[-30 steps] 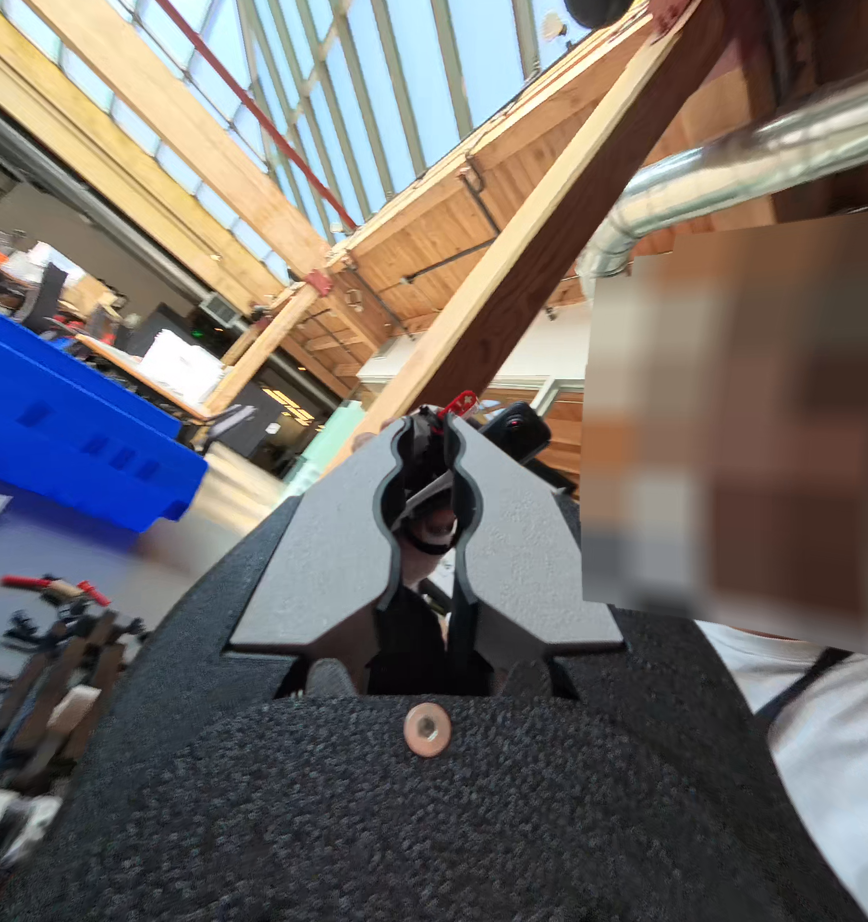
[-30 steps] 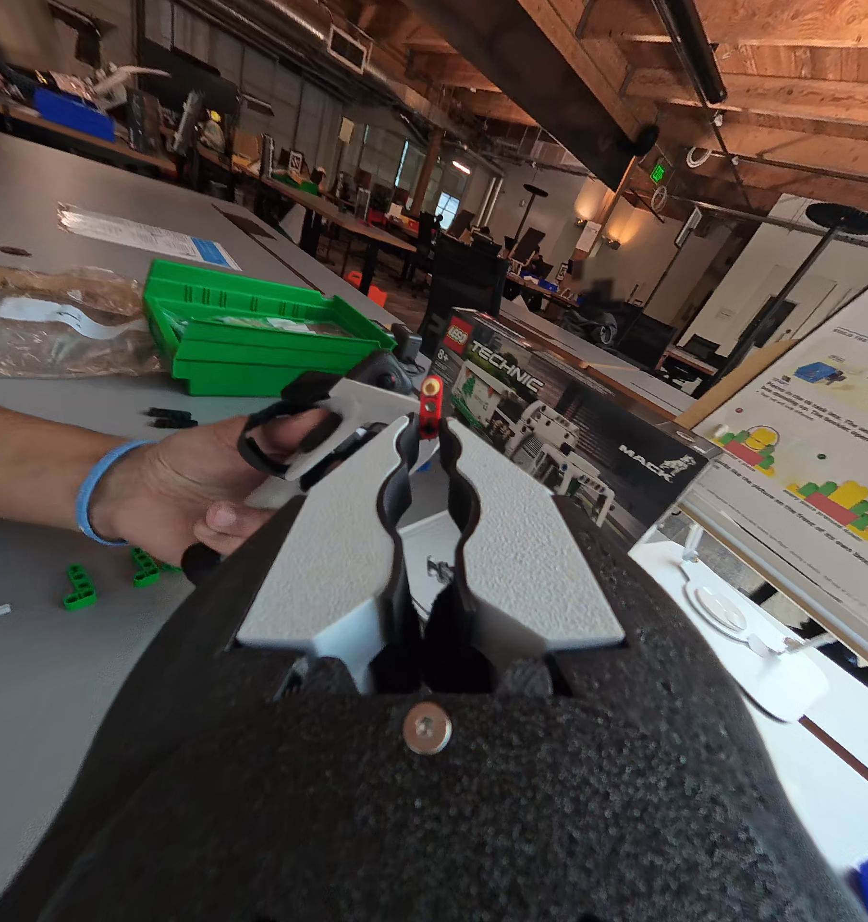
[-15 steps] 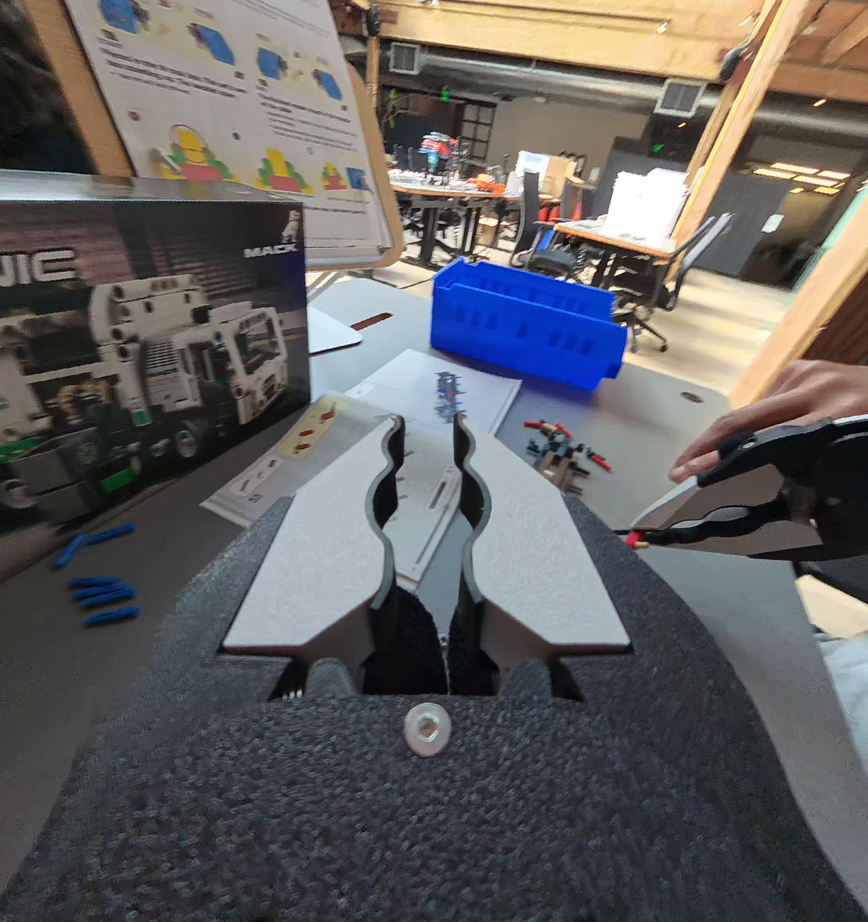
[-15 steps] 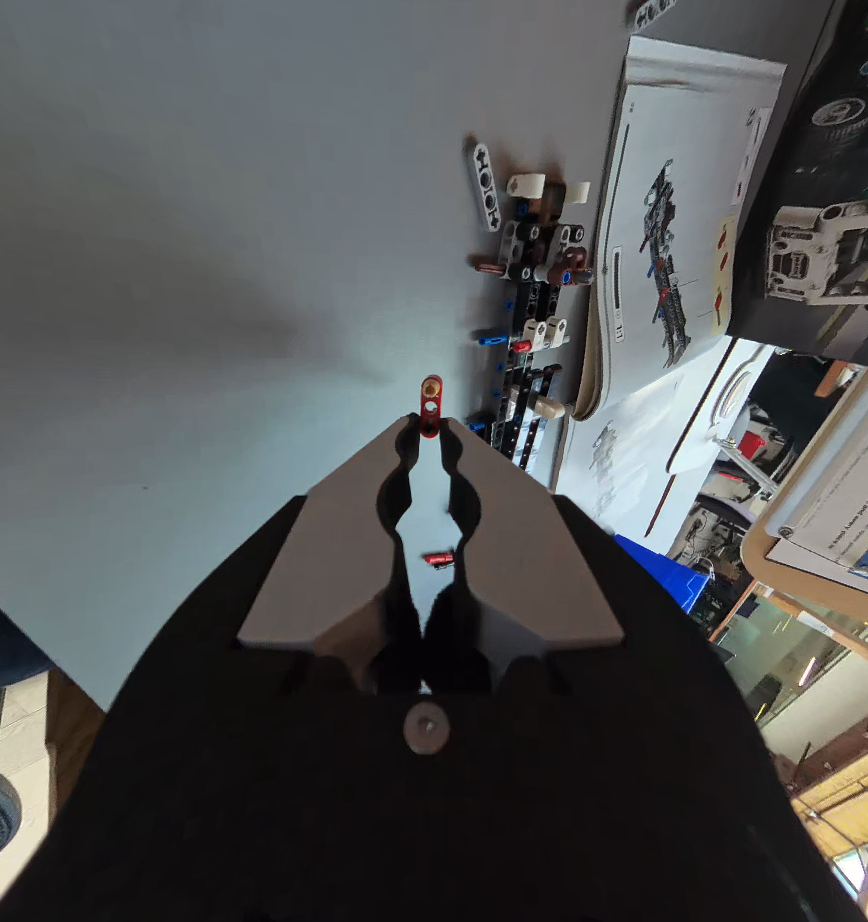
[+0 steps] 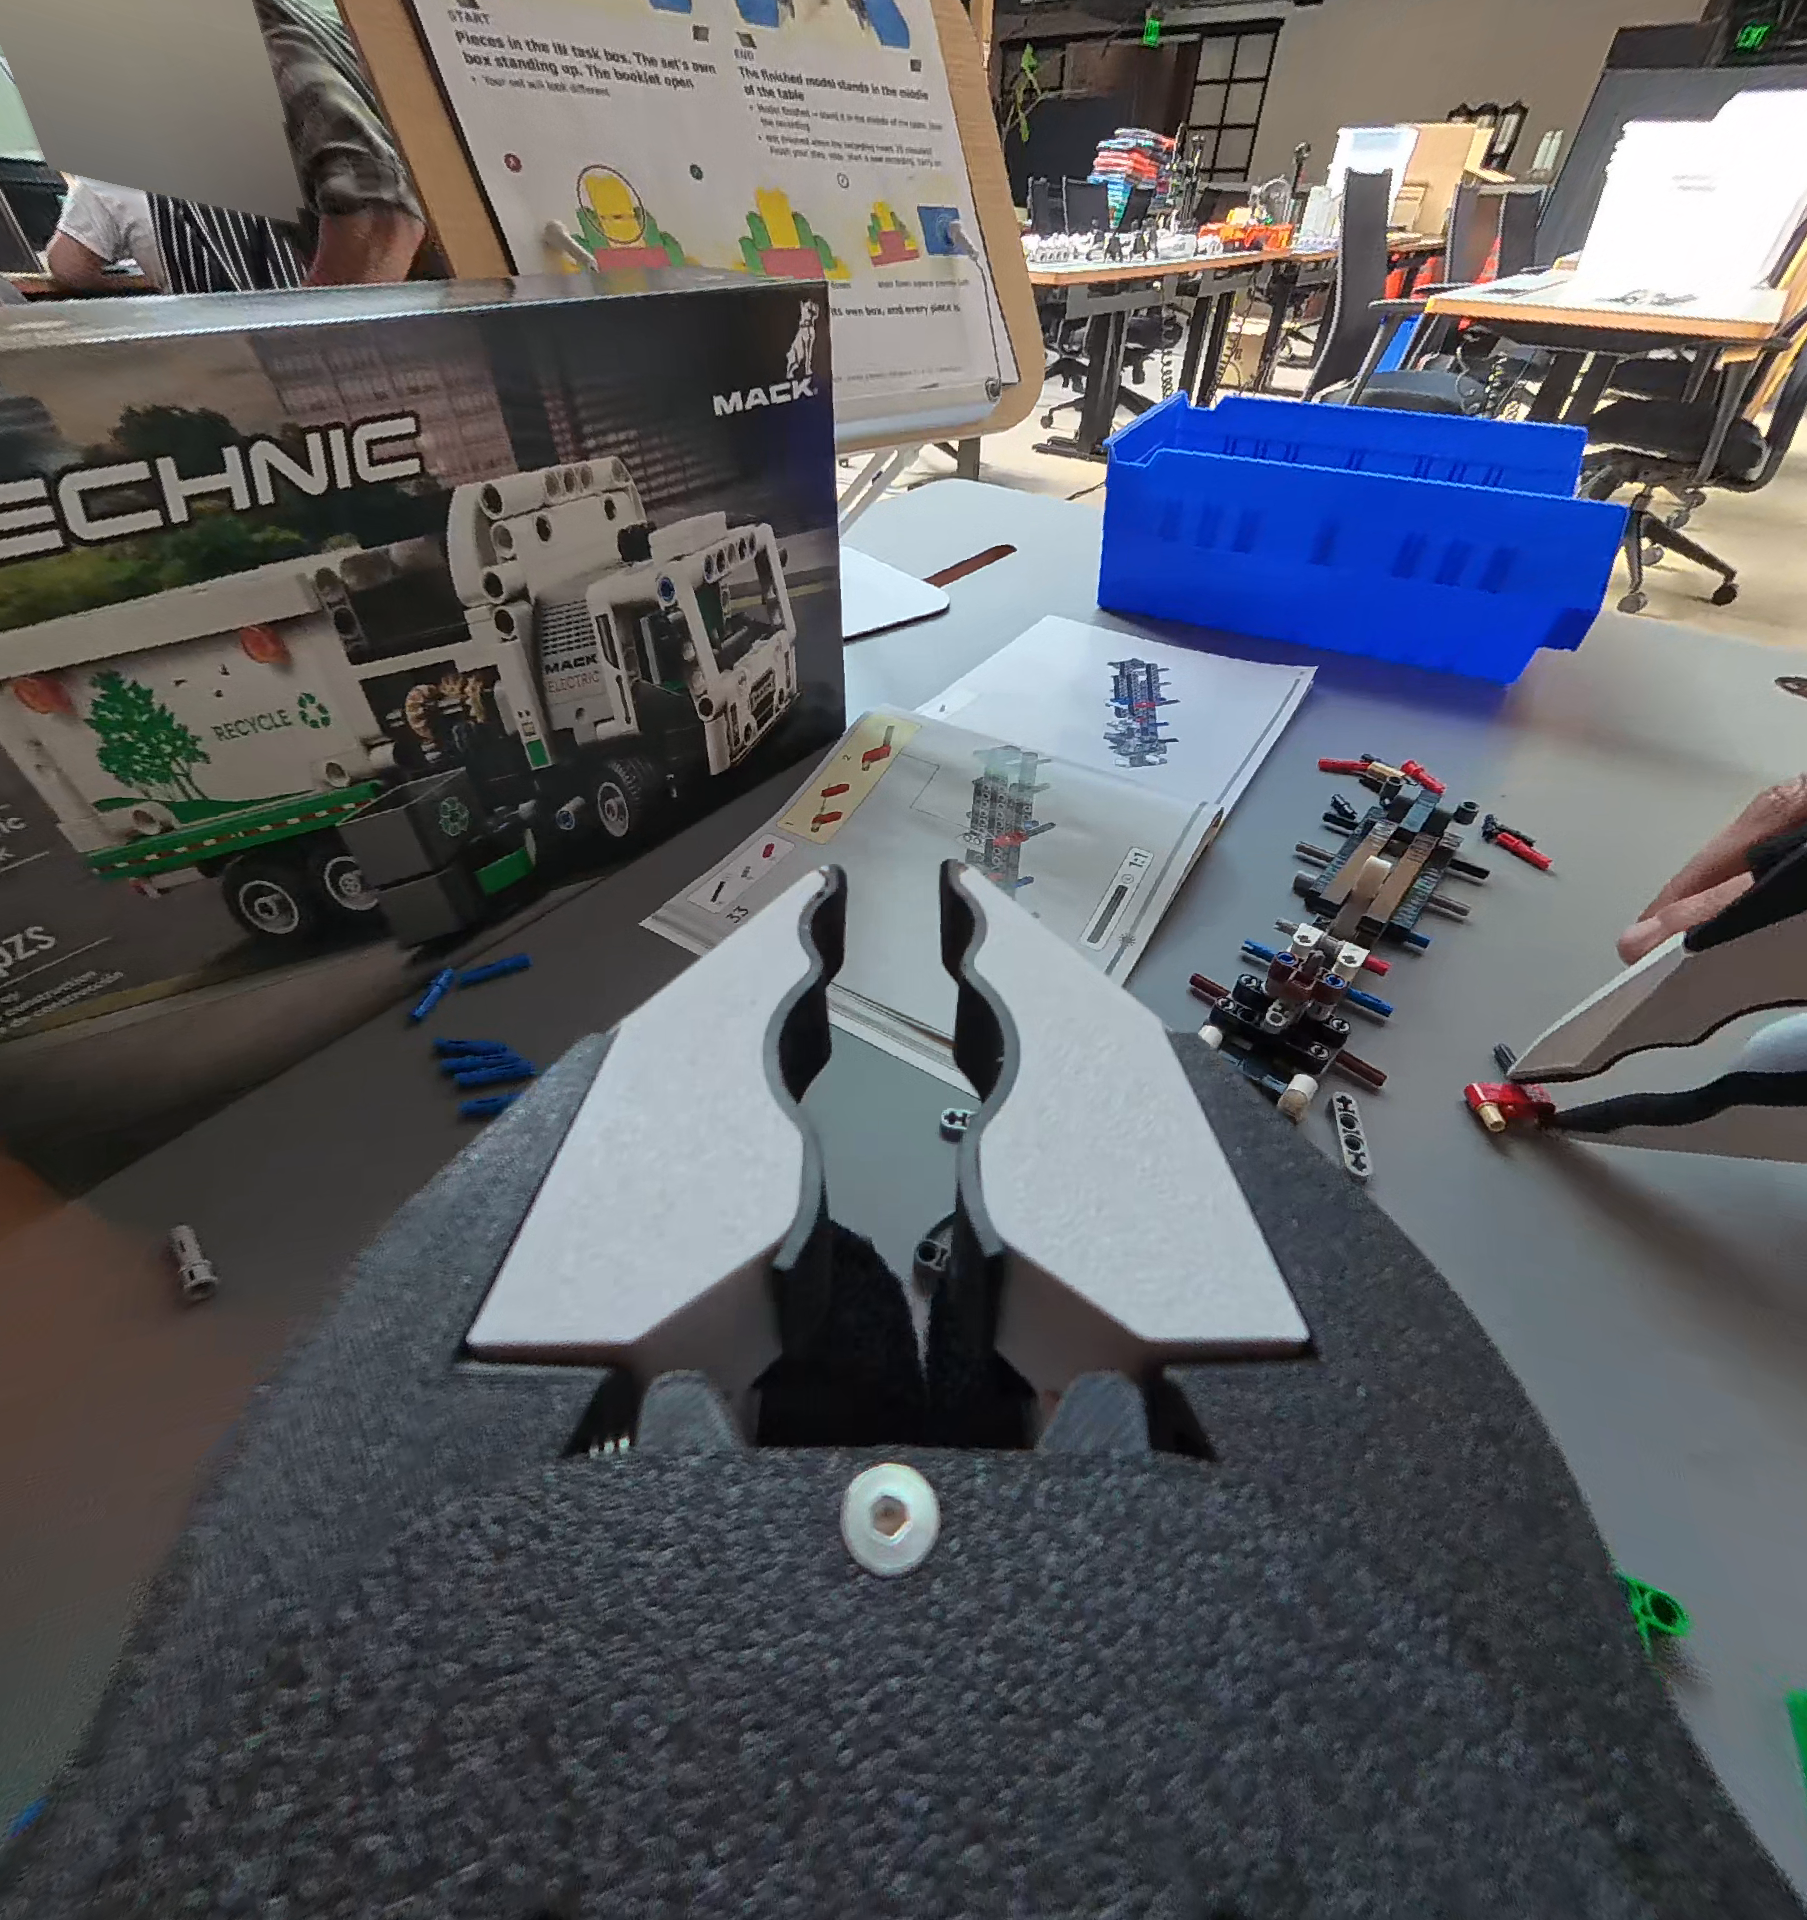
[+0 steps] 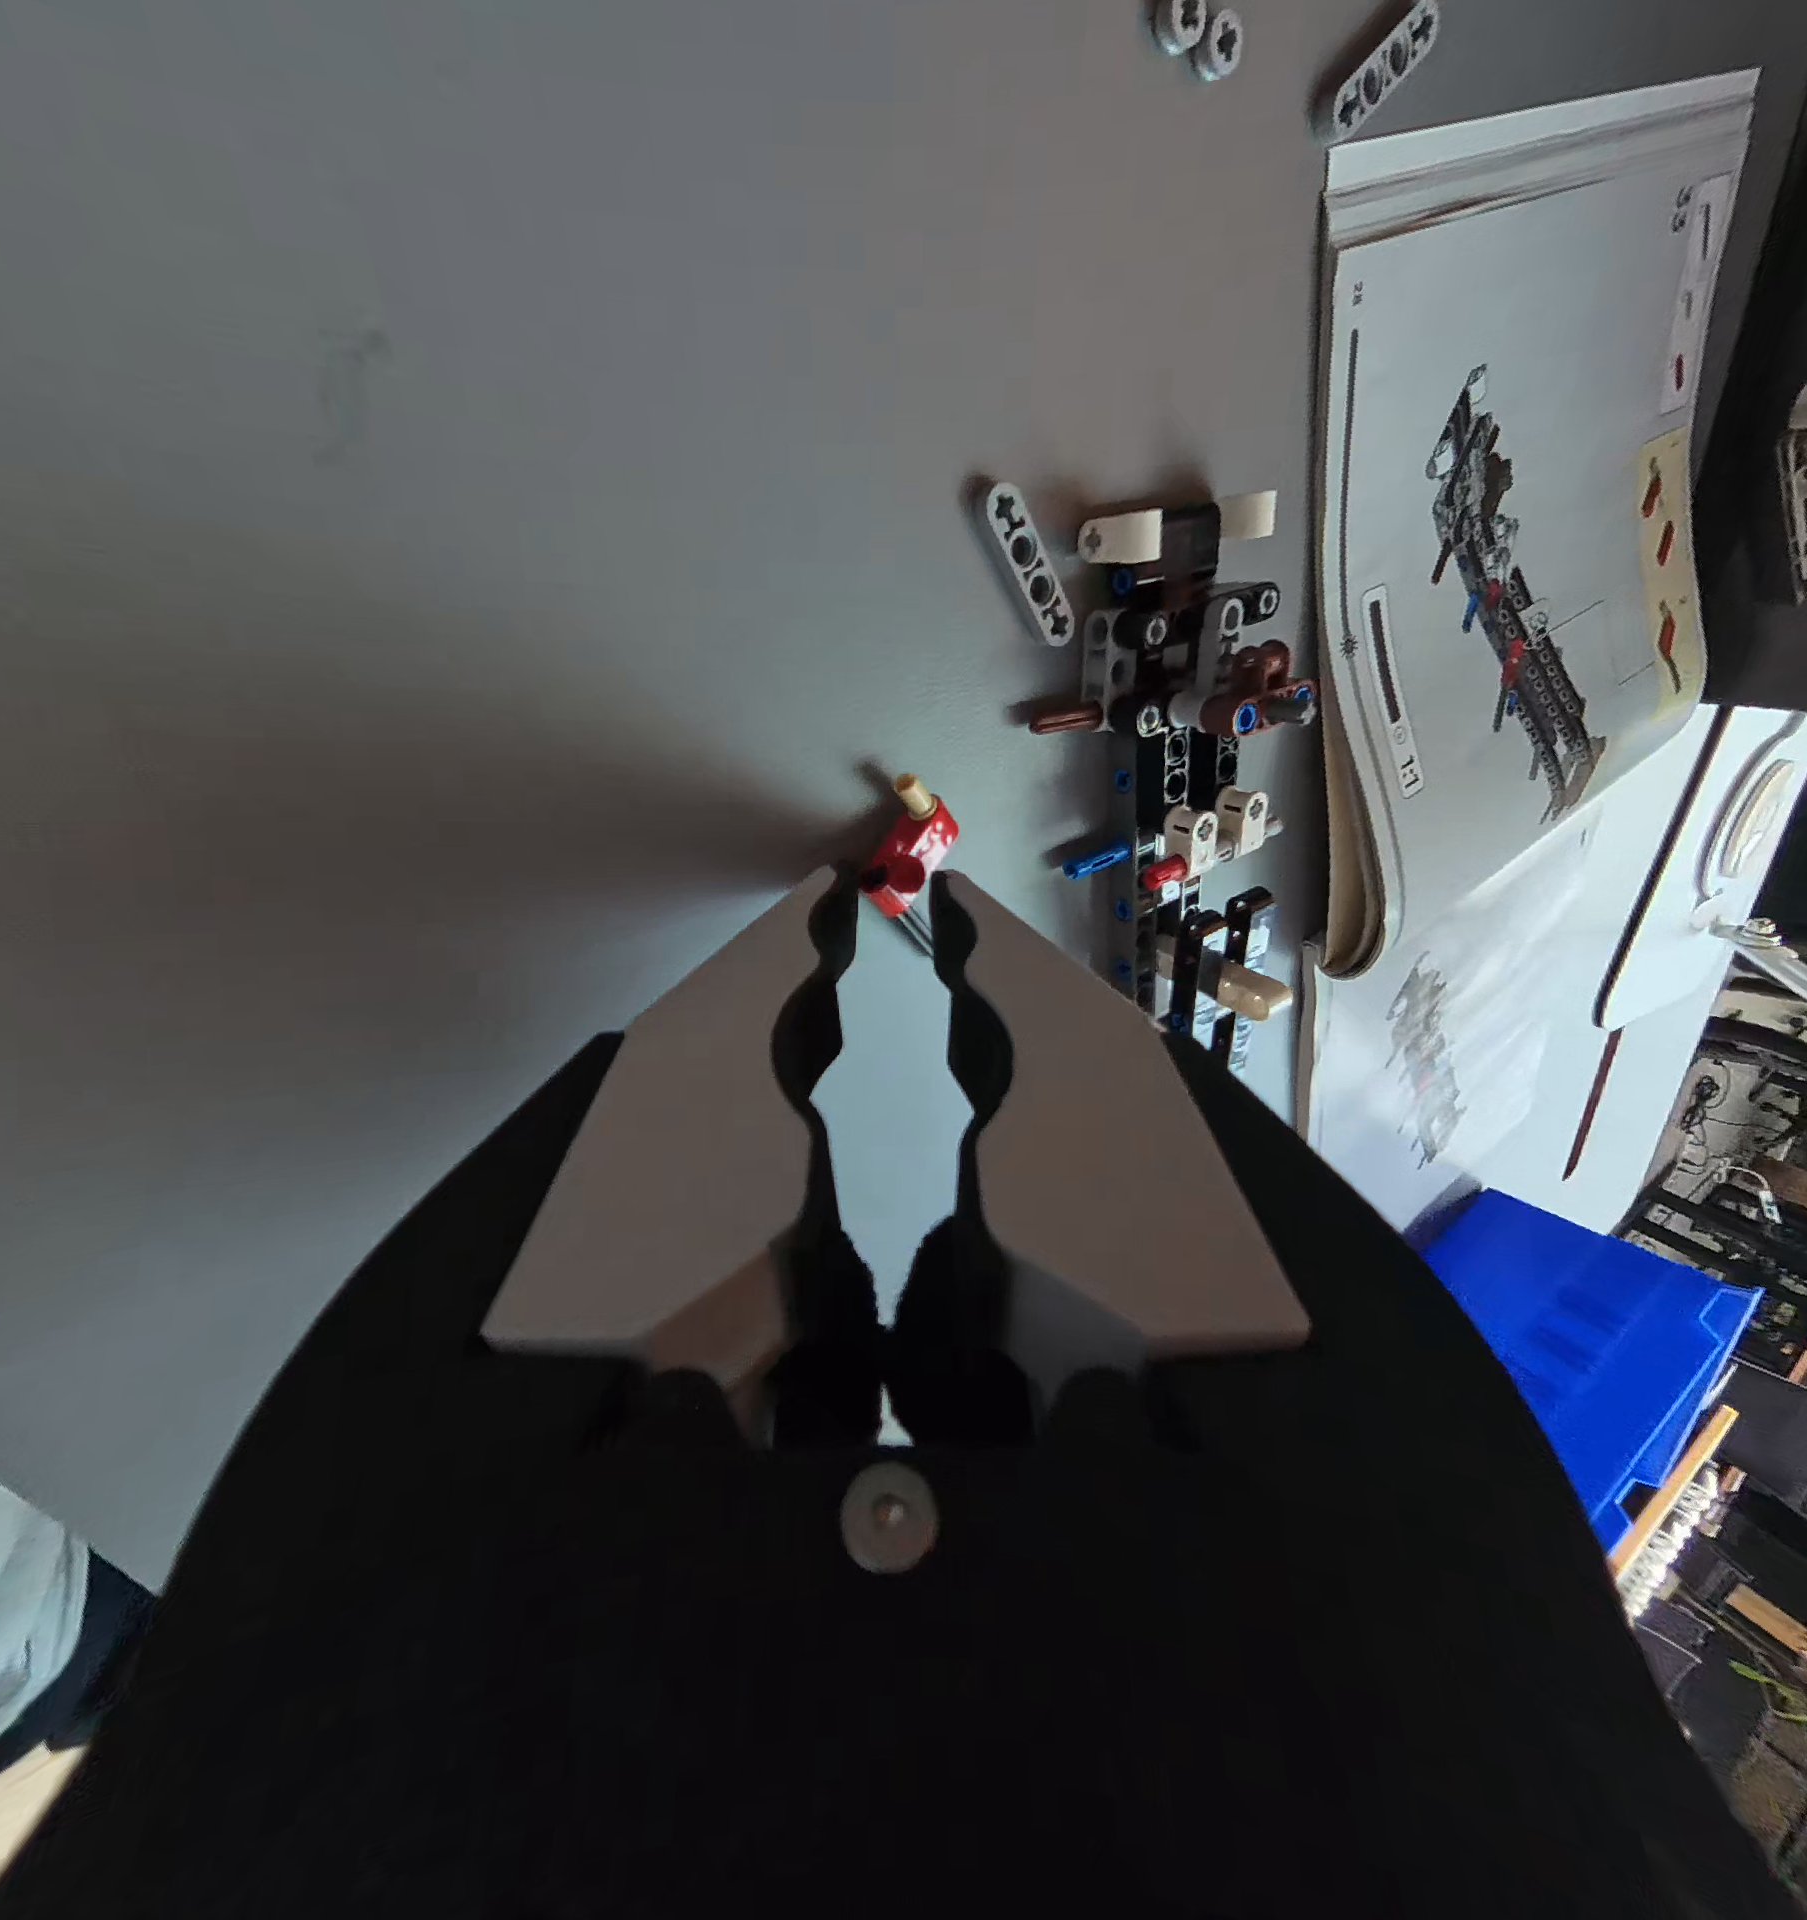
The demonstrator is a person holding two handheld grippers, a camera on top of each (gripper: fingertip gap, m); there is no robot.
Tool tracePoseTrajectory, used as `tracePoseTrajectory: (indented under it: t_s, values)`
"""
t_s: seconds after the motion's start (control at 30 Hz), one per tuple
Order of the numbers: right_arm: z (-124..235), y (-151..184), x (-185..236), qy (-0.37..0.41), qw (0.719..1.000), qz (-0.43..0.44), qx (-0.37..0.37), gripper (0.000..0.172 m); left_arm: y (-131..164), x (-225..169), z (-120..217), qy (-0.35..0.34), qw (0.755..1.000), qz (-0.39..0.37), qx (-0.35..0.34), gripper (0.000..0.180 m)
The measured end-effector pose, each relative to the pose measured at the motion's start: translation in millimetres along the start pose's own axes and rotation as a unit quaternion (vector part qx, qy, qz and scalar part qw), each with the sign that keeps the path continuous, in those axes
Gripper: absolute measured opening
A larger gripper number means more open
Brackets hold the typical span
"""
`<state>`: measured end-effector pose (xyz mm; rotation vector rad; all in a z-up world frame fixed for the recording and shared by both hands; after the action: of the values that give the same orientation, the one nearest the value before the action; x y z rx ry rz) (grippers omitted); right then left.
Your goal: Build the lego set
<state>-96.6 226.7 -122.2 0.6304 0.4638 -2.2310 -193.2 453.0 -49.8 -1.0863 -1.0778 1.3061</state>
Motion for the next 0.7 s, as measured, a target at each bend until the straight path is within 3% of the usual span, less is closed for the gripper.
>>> tracePoseTrajectory:
  t_s: [0.03,0.13,0.23,0.37,0.57,0.63,0.7]
  values:
    - [0.1,0.5,0.1,-0.001,1.0,-0.009,-0.005,0.012,0.9,-0.5,-0.3,0.003,1.0,0.005,-0.001,0.016]
    - [3.1,0.1,-0.4,-0.012,0.998,-0.046,-0.035,0.017,4.0,0.2,-1.6,0.005,1.0,0.008,0.006,0.017]
    - [11.4,1.7,-4.9,-0.047,0.986,-0.118,-0.11,0.02,7.4,-0.3,-2.7,0.011,1.0,0.005,0.015,0.018]
    - [30.6,24.8,-20.6,-0.142,0.913,-0.279,-0.263,0.024,11.1,-4.7,-5.5,0.023,0.999,-0.008,0.032,0.018]
    - [24.6,102.0,-68.8,-0.066,0.801,-0.466,-0.369,0.03,22.0,-16.4,-17.5,0.028,0.995,-0.052,0.077,0.018]
    - [22.1,120.0,-83.8,-0.043,0.783,-0.488,-0.383,0.033,26.1,-20.8,-21.8,0.034,0.993,-0.063,0.09,0.018]
    - [16.4,132.8,-96.1,-0.026,0.785,-0.489,-0.38,0.036,28.2,-25.1,-25.2,0.043,0.992,-0.063,0.097,0.018]
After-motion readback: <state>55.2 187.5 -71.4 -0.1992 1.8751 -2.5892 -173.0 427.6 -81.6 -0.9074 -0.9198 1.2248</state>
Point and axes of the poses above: each gripper's, where its closed fingertips meet, z back along the fingers, y out of its underside, x = y × z across the jaws, the point moved 7 cm from there along z, back along the fingers, and after that the axes turned 3 degrees about y, right-handed, at the moved point
